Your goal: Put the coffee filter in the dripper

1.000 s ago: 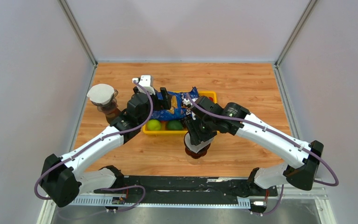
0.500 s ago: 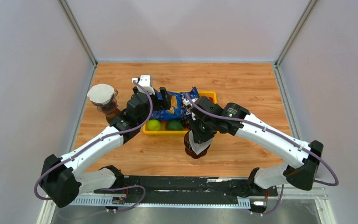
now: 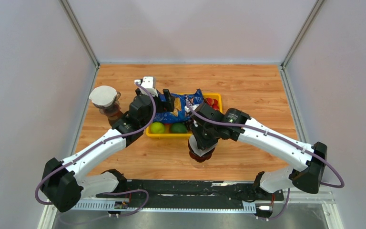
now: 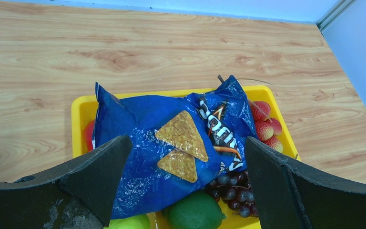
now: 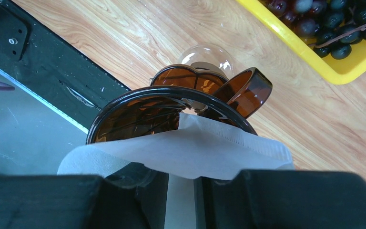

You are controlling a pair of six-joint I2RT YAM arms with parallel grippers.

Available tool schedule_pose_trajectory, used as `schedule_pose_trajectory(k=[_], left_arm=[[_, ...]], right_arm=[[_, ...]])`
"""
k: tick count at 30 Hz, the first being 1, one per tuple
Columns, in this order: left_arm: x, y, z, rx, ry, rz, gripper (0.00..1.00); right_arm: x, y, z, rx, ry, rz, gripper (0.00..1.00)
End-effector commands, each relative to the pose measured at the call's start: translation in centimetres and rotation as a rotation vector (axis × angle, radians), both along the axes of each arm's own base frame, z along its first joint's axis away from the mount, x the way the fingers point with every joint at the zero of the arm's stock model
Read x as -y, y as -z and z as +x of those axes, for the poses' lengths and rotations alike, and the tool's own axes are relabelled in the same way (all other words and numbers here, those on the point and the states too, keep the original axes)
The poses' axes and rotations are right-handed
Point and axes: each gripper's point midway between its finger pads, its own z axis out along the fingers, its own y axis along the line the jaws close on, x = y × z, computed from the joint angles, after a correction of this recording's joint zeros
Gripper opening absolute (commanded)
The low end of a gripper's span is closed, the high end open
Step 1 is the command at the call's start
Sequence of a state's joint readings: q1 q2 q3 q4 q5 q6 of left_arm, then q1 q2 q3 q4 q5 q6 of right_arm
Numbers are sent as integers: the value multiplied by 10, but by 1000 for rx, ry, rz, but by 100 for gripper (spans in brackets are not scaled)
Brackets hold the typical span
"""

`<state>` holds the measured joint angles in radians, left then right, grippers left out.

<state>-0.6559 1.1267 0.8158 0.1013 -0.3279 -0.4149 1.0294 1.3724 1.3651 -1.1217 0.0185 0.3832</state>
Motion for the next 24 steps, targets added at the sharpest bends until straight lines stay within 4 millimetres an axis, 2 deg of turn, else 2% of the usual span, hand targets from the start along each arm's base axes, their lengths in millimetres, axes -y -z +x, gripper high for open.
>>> schedule_pose_trajectory(k=[1, 24], left_arm=[[-4, -12, 0, 29, -12, -32, 100], [-4, -12, -1, 29, -10, -37, 100]], right_arm=[[-6, 1, 4, 29, -19, 11, 26], [-5, 23, 2, 25, -51, -31, 26]])
